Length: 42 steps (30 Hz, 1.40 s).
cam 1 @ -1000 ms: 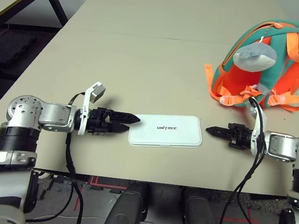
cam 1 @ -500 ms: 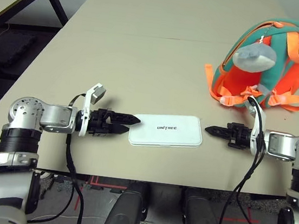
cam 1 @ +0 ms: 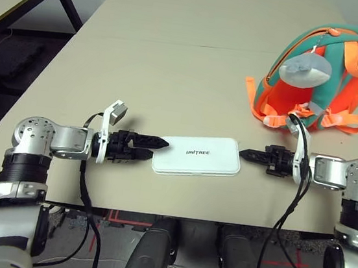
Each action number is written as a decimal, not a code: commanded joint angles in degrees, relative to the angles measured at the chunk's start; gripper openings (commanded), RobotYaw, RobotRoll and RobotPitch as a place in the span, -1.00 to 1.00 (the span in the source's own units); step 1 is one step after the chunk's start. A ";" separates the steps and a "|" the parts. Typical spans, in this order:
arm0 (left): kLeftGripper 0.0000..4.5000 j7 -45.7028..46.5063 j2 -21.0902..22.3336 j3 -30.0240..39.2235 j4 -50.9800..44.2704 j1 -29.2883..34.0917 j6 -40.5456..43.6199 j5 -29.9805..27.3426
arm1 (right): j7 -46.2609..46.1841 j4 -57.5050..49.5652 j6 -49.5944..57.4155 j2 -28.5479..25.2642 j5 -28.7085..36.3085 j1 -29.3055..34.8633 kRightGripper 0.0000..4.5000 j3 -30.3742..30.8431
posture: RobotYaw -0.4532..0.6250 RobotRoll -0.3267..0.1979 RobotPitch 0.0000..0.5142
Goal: Put the pencil case into the backpack and zip it.
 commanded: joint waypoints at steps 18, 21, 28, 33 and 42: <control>0.18 -6.14 3.71 -7.58 -2.45 3.42 0.54 -1.93 | 1.03 -0.85 0.58 3.76 -3.24 -1.20 -1.00 0.59 | -0.23 0.25 -0.44; -0.11 -10.03 6.30 -9.84 -4.95 3.90 0.54 -4.55 | 1.40 -0.49 -0.03 3.82 -4.07 -1.40 -1.00 0.48 | -0.23 0.25 -0.44; -0.39 -15.61 6.27 -5.08 -9.05 2.85 -0.32 -3.23 | 3.19 -1.51 -2.17 2.59 -4.22 -1.55 -1.00 0.32 | -0.22 0.25 -0.45; -0.39 -18.42 7.10 -1.76 -10.89 -0.58 -4.32 1.11 | 5.16 -5.26 -5.02 -1.74 -4.38 -0.90 -0.44 -0.54 | -0.21 0.25 -0.45; -0.39 -31.13 16.20 -5.80 -15.23 -6.93 -18.93 19.52 | 8.61 -18.86 -14.87 -14.84 -6.01 6.81 0.79 -4.42 | -0.21 0.25 -0.45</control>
